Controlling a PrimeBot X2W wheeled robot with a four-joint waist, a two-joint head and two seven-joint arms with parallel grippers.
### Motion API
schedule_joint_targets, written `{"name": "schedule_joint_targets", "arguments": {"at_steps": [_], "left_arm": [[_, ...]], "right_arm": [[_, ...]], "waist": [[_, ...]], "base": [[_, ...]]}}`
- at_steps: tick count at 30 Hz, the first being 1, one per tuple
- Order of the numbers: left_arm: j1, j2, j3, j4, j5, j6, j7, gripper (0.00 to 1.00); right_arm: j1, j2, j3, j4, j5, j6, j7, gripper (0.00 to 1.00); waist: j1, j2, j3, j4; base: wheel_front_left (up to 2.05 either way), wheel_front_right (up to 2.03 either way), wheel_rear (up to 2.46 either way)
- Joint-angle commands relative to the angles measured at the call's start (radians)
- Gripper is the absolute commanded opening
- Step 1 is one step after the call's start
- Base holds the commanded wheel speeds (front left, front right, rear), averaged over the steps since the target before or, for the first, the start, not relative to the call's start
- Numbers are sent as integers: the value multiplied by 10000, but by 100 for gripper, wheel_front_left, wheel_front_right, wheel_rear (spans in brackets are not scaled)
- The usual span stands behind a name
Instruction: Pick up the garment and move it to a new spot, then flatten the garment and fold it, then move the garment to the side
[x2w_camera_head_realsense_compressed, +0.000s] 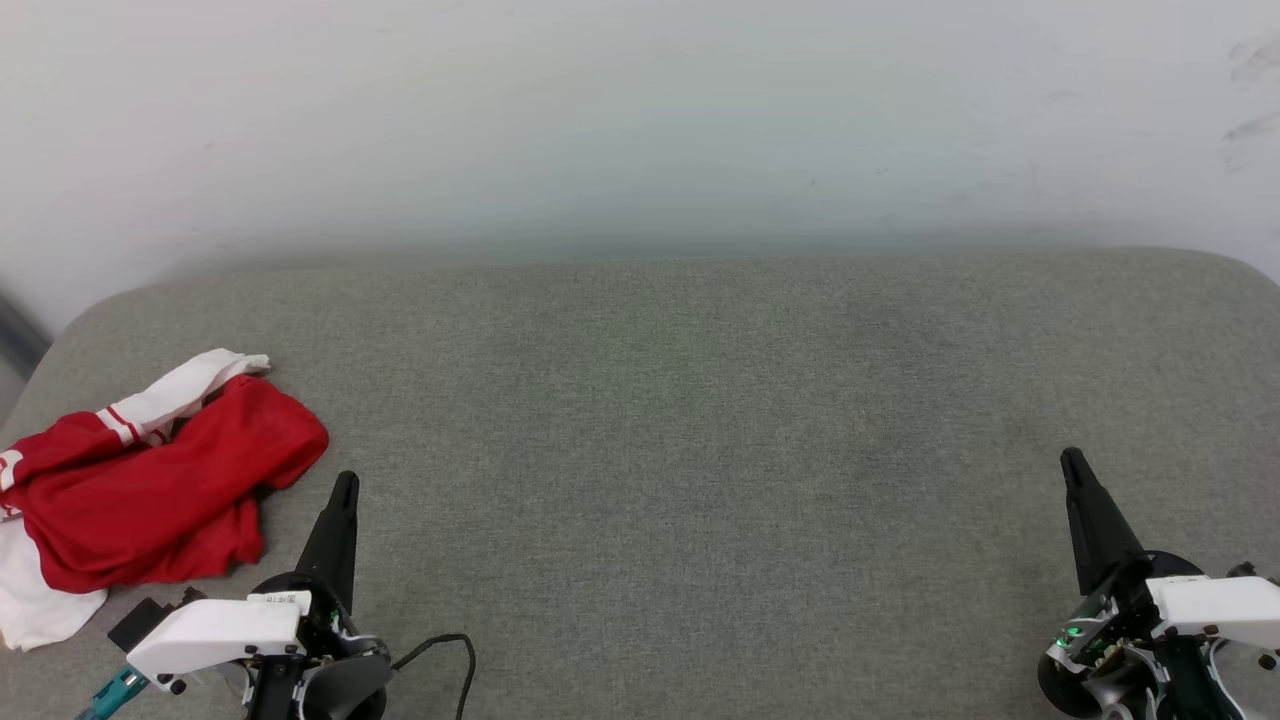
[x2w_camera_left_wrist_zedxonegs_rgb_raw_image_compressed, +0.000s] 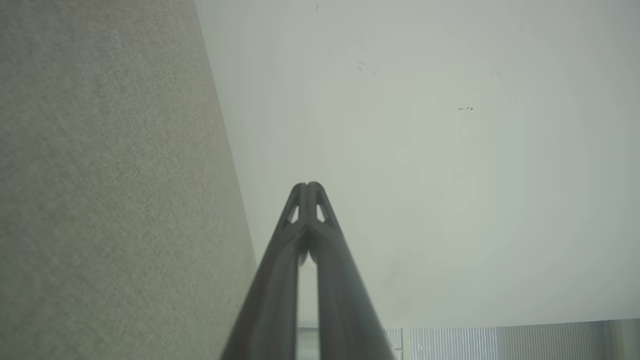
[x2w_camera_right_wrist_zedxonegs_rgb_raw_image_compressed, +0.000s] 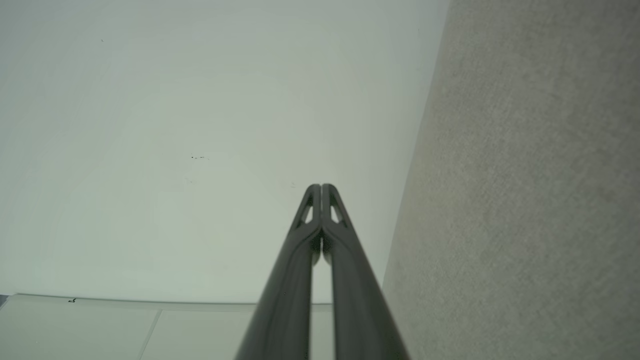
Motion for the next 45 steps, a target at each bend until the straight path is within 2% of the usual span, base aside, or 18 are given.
{"name": "schedule_joint_targets", "arguments": {"at_steps": [1, 24, 25, 36, 45], "left_arm": [[-74, -17, 13, 0, 11, -23, 13, 0], [-74, -17, 13, -1, 11, -23, 12, 0], [-2, 0, -6, -2, 0, 0, -2, 100], [-67, -6, -652, -86, 91, 6, -498, 100], [-124, -3, -1103, -465, 919, 6, -912, 100]], "right_arm": [[-125, 39, 10, 12, -43, 0, 6, 0], [-126, 39, 10, 11, -43, 0, 6, 0], [0, 0, -1, -3, -1, 0, -4, 100], [264, -32, 229, -261, -348, 1, -458, 100], [348, -214, 558, -603, -1252, 2, -903, 100]], "waist": [[0, 0, 0, 0], [0, 0, 0, 0], [0, 0, 0, 0], [0, 0, -2, 23], [0, 0, -1, 83]], "base": [[0, 0, 0], [0, 0, 0], [0, 0, 0], [0, 0, 0], [0, 0, 0]]}}
